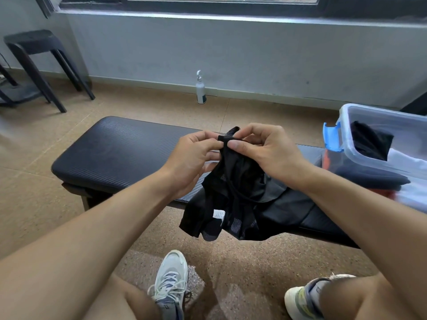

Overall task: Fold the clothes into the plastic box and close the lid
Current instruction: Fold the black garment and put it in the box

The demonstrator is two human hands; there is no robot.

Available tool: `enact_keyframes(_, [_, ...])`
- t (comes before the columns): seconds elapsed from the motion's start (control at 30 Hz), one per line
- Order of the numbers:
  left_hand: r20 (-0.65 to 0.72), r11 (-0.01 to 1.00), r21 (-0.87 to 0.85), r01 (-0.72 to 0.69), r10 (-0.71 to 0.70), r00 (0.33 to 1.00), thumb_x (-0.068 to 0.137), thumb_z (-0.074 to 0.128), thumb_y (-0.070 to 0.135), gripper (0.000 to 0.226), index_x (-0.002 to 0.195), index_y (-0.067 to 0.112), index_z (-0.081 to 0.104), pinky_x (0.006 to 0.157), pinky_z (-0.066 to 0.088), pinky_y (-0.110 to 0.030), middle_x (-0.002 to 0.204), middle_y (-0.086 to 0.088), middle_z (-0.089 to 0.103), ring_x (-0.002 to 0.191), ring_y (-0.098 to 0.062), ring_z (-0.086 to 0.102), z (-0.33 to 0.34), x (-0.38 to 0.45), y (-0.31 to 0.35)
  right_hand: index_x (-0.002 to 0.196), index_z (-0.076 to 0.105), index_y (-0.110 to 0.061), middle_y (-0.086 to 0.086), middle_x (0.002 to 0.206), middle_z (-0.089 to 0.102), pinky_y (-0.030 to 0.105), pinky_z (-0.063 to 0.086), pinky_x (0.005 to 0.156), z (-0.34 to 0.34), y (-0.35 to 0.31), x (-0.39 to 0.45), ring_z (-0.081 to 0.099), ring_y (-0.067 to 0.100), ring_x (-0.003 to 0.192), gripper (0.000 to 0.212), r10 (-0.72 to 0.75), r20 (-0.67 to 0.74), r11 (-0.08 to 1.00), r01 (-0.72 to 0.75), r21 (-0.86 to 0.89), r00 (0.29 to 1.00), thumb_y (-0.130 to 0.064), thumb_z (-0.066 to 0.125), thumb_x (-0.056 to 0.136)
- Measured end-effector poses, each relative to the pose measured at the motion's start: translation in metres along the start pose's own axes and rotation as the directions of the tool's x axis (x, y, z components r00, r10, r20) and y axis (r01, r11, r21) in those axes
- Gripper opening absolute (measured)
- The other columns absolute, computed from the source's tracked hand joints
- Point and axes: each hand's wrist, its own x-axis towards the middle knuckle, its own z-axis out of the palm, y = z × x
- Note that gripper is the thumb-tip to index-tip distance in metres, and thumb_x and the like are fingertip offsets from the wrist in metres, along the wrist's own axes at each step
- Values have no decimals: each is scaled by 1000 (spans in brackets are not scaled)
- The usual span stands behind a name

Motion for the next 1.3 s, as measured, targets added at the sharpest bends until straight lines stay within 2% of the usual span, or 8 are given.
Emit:
enact_keyframes(0.23, [42, 998, 46, -44, 42, 998, 88, 72, 25, 27, 100, 1, 67, 82, 62, -37, 94, -15, 73, 84, -27, 73, 0, -3, -1, 81, 71, -25, 3, 76, 74, 31, 49, 64, 3, 3, -1, 59, 11, 62, 11, -11, -56, 998, 7, -65, 998, -29, 81, 83])
enact_keyframes(0.37, [-54, 992, 109, -66, 73, 996, 87, 75, 14, 24, 102, 0, 64, 74, 64, -36, 92, -14, 72, 81, -26, 73, 0, -3, -2, 77, 67, -30, -11, 67, 66, 26, 45, 60, 3, 4, 0, 54, 4, 57, 18, -36, -46, 978, 25, -207, 998, -36, 84, 79])
enact_keyframes(0.47, [-157, 986, 145, -77, 100, 982, 93, 70, 17, 15, 98, 4, 65, 73, 62, -40, 89, -8, 74, 80, -24, 72, -7, 2, -1, 77, 66, -23, -5, 71, 69, 33, 52, 62, -2, -4, -4, 61, 8, 62, 28, -58, 87, 930, 86, -358, 994, -41, 87, 74])
enact_keyframes(0.6, [-245, 964, 239, -114, 174, 954, 95, 70, 23, 11, 96, 12, 68, 85, 60, -47, 88, -4, 72, 82, -18, 70, -22, 8, 0, 75, 57, -25, -7, 82, 62, 38, 49, 77, -3, -26, -17, 58, 16, 86, 41, -240, 323, 741, 388, -548, 915, -60, 77, 74])
enact_keyframes(0.73, [-357, 963, 225, -150, 225, 907, 95, 70, 23, 7, 91, 18, 67, 77, 58, -43, 82, -1, 67, 72, -12, 63, -45, 20, 4, 70, 43, -34, -17, 82, 52, 29, 43, 84, 8, -50, -34, 50, 11, 91, 44, -268, 514, 648, 547, -530, 815, -62, 76, 77])
enact_keyframes(0.93, [-515, 956, 255, -145, 261, 816, 96, 70, 23, 8, 89, 21, 66, 56, 48, -24, 83, 2, 65, 71, -12, 60, -87, 37, 3, 65, 42, -18, -7, 69, 47, 34, 41, 83, 23, -67, -60, 49, 16, 79, 54, -216, 671, 694, 595, -406, 710, -55, 80, 77])
enact_keyframes(1.13, [-639, 918, 387, -83, 332, 694, 95, 70, 31, 12, 101, 20, 69, 56, 43, -10, 85, 9, 64, 72, -3, 56, -122, 39, 0, 68, 46, -26, -6, 82, 57, 31, 44, 85, 5, -67, -58, 55, 17, 95, 47, -183, 564, 715, 503, -486, 805, -62, 74, 79])
enact_keyframes(1.3, [-631, 901, 432, -46, 339, 698, 96, 69, 34, 20, 106, 16, 71, 52, 42, -6, 89, 8, 67, 73, 0, 57, -135, 35, -3, 64, 48, -32, -10, 100, 62, 30, 46, 88, -23, -53, -41, 59, 13, 101, 40, -260, 194, 783, 324, -531, 946, -62, 61, 87])
